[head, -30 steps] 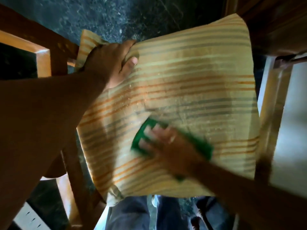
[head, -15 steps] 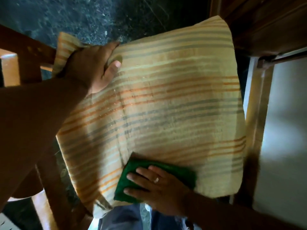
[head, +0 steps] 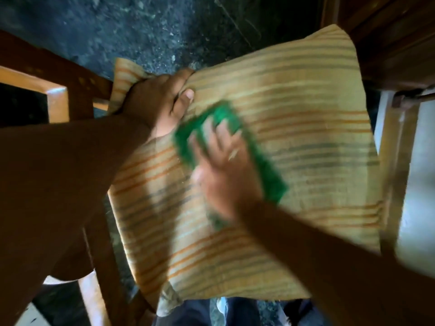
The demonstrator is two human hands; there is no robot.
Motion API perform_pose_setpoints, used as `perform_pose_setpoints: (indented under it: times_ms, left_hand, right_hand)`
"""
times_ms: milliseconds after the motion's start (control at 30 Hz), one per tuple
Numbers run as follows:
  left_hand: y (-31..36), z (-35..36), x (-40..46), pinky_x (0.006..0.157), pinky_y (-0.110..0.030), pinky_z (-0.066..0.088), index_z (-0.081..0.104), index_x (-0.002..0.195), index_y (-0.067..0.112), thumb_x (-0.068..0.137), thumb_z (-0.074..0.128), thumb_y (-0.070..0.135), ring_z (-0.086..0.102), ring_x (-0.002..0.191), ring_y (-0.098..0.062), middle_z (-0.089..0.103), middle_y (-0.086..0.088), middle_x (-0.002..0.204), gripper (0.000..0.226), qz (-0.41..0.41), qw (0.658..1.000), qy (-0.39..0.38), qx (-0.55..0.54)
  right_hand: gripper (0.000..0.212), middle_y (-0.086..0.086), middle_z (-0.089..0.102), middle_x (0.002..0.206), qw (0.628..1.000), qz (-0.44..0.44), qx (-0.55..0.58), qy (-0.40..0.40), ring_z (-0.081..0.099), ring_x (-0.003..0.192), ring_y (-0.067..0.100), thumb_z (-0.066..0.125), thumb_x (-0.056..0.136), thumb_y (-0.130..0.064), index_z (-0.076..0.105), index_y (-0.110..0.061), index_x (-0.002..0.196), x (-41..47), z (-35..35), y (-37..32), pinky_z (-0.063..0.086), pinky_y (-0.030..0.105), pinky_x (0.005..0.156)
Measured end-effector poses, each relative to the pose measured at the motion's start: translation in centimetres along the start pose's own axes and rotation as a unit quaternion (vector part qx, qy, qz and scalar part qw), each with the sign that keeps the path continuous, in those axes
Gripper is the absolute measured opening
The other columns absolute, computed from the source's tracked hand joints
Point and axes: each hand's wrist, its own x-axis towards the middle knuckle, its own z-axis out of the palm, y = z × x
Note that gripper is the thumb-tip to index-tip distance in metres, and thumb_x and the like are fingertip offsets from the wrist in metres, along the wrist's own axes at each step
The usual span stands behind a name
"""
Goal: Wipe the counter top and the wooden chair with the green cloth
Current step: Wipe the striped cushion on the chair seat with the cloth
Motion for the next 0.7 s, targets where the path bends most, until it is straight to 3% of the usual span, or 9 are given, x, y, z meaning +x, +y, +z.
perform_pose_setpoints:
  times_ms: [100,167,200,267,333,400,500,600,700]
  left_hand:
    - [-0.1,-0.4,0.1,0.076,-0.047,0.052,0.040,0.146,0.022,0.099,0.029,0.048,0.064,0.096,-0.045,0.067,-0.021,0.113,0.054,0.007,1.000,-0.010,-0.013]
    - [0.0,-0.5,0.0,0.077,-0.047,0.052,0.040,0.146,0.022,0.099,0.028,0.049,0.064,0.097,-0.045,0.067,-0.021,0.113,0.056,0.002,1.000,-0.017,-0.016]
    - [-0.1,-0.5,0.0,0.077,-0.047,0.052,0.040,0.147,0.022,0.099,0.028,0.049,0.064,0.097,-0.045,0.067,-0.021,0.113,0.056,0.000,1.000,-0.018,-0.016]
    - [-0.1,-0.2,0.3,0.078,-0.047,0.051,0.039,0.147,0.023,0.100,0.027,0.049,0.064,0.098,-0.045,0.067,-0.022,0.114,0.055,-0.005,1.000,-0.021,-0.013]
    - [-0.3,0.0,0.3,0.081,-0.047,0.049,0.040,0.148,0.024,0.101,0.028,0.046,0.064,0.102,-0.044,0.067,-0.022,0.117,0.053,-0.017,1.000,-0.021,0.000]
    - [-0.2,-0.3,0.1,0.083,-0.047,0.050,0.040,0.149,0.024,0.100,0.029,0.045,0.064,0.104,-0.044,0.067,-0.022,0.120,0.054,-0.034,0.999,-0.029,0.002]
    - [0.9,-1.5,0.3,0.093,-0.047,0.048,0.036,0.152,0.019,0.100,0.028,0.046,0.059,0.119,-0.042,0.060,-0.022,0.134,0.060,-0.067,0.996,-0.064,0.005]
    - [2.8,-2.7,-3.7,0.119,-0.045,0.025,0.027,0.155,0.007,0.096,0.031,0.043,0.030,0.146,-0.040,0.031,-0.025,0.158,0.069,-0.142,0.987,-0.050,0.051]
    - [7.1,-2.0,-12.7,0.119,-0.049,0.025,0.033,0.152,0.004,0.094,0.038,0.045,0.026,0.148,-0.043,0.026,-0.027,0.159,0.072,-0.232,0.972,0.003,0.045]
  right_hand:
    - [0.052,0.012,0.031,0.161,0.962,-0.232,0.070,-0.128,0.026,0.149,0.033,0.039,0.097,-0.031,0.046,-0.020,0.148,-8.2,0.9,-8.1,0.013,0.048,0.123]
    - [0.052,0.007,0.031,0.162,0.924,-0.330,0.061,-0.183,0.026,0.150,0.028,0.031,0.100,-0.032,0.044,-0.025,0.149,-7.0,0.8,-6.5,0.007,0.045,0.123]
    - [0.052,0.007,0.033,0.161,0.916,-0.361,0.030,-0.175,0.029,0.149,0.028,0.032,0.099,-0.033,0.044,-0.026,0.149,-4.8,0.6,-4.5,0.009,0.046,0.121]
    - [0.054,0.010,0.038,0.158,0.938,-0.323,-0.048,-0.113,0.035,0.145,0.031,0.040,0.096,-0.037,0.045,-0.025,0.148,0.7,-0.2,0.5,0.019,0.050,0.117]
    - [0.057,0.013,0.039,0.157,0.975,-0.198,-0.087,-0.053,0.037,0.143,0.035,0.047,0.092,-0.039,0.047,-0.024,0.147,5.8,-1.6,5.9,0.026,0.054,0.114]
    - [0.060,0.012,0.035,0.160,0.992,-0.094,-0.078,-0.021,0.033,0.145,0.036,0.049,0.091,-0.040,0.045,-0.025,0.149,8.4,-2.9,9.0,0.024,0.053,0.116]
    - [0.061,0.012,0.028,0.163,0.997,0.012,-0.072,0.011,0.025,0.148,0.036,0.044,0.093,-0.041,0.038,-0.027,0.152,6.7,-2.8,7.8,0.015,0.049,0.120]
    - [0.063,0.017,0.028,0.162,0.998,0.012,-0.052,-0.032,0.028,0.146,0.042,0.045,0.093,-0.042,0.038,-0.021,0.153,-1.9,-2.2,4.5,0.017,0.053,0.118]
    - [0.068,0.015,0.025,0.160,0.990,-0.043,-0.057,-0.119,0.039,0.139,0.044,0.045,0.089,-0.046,0.036,-0.022,0.151,-12.4,-2.2,2.8,0.019,0.055,0.114]
